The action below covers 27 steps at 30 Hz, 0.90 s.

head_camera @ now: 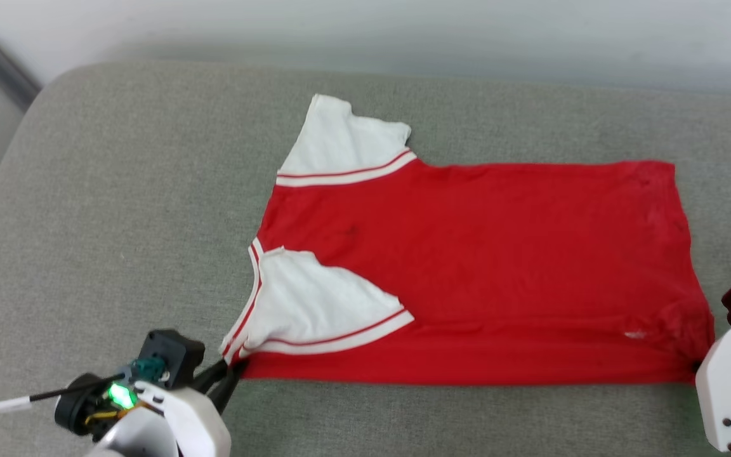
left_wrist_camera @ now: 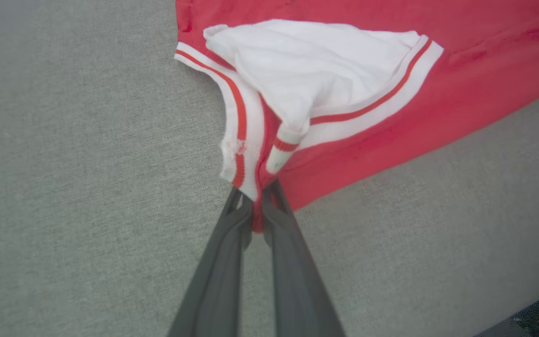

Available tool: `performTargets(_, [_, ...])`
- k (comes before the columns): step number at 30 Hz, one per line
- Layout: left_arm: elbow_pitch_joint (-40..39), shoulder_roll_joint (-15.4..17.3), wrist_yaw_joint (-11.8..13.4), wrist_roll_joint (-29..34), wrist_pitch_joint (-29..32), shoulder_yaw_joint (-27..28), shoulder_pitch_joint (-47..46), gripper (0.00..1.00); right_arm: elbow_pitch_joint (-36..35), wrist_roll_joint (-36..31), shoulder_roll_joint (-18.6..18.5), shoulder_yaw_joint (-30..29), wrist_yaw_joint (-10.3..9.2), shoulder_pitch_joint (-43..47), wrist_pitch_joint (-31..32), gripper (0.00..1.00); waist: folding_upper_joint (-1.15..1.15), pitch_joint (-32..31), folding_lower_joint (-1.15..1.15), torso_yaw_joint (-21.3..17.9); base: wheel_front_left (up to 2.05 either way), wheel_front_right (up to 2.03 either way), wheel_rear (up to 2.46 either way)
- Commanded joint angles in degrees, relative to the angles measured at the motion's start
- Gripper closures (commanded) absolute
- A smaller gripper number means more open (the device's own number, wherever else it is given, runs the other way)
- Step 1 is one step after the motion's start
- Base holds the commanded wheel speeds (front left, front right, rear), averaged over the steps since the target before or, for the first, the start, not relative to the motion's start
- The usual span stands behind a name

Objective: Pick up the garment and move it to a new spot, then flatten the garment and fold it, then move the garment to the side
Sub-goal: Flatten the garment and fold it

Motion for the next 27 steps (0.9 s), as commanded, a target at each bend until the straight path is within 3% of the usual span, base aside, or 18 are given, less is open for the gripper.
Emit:
performTargets(1, [0.1,0.6,0.1,-0.2,0.0,0.0,1.0,1.00,-0.5,0.1,-0.7,-0.3,-0.10,0.8,0.3,1.00,0.00,-1.4,0.00,-0.6,0.00,0.00,0.00])
performTargets(6, [-0.5,1.2,0.5,-1.7,1.3,-1.9,5.1,1.00,-5.1,1.7,-1.6,-2.2,-0.10,6.5,3.5,1.00,0.00,-3.8,0.00,-1.4,0.00,0.00,0.00])
performTargets(11, [0.4,0.4,0.3,-2.7,1.0,-3.5,8.0,1.00,-7.0,1.4,0.5,-5.9,-0.10,12.1,4.5,1.00,0.00,-4.6,0.00,-1.5,0.00,0.00,0.00])
performTargets(18, [4.8,-1.6,-0.8,-3.9,0.6,-5.0,9.6,1.00,-4.6,1.8,5.2,-7.8,-0.09,16.6,3.9,1.00,0.00,-5.2,0.00,-1.7,0.00,0.00,0.00])
performTargets(19, [5.5,-1.9,-1.1,-3.9,0.5,-5.2,9.6,0.73,-4.0,1.5,5.2,-7.6,-0.09,16.7,3.5,0.43,0.00,-5.2,0.00,-1.8,0.00,0.00,0.00])
performTargets(20, [6.2,-2.2,-1.3,-3.8,0.3,-5.3,9.5,0.14,-3.4,1.2,5.1,-7.4,-0.10,16.6,2.9,0.00,0.00,-5.1,0.00,-1.8,0.00,0.00,0.00])
performTargets(21, [6.8,-2.4,-1.4,-3.6,0.0,-5.4,9.2,0.00,-2.9,1.2,5.4,-7.5,-0.10,16.3,2.2,0.00,0.00,-5.2,0.00,-1.8,0.00,0.00,0.00])
performTargets(27, [8.5,-3.4,-1.3,-2.6,-4.2,-3.3,7.3,0.00,-3.8,2.2,5.0,-7.3,-0.08,13.4,-1.6,0.00,0.00,-5.8,0.00,-2.1,0.00,0.00,0.00])
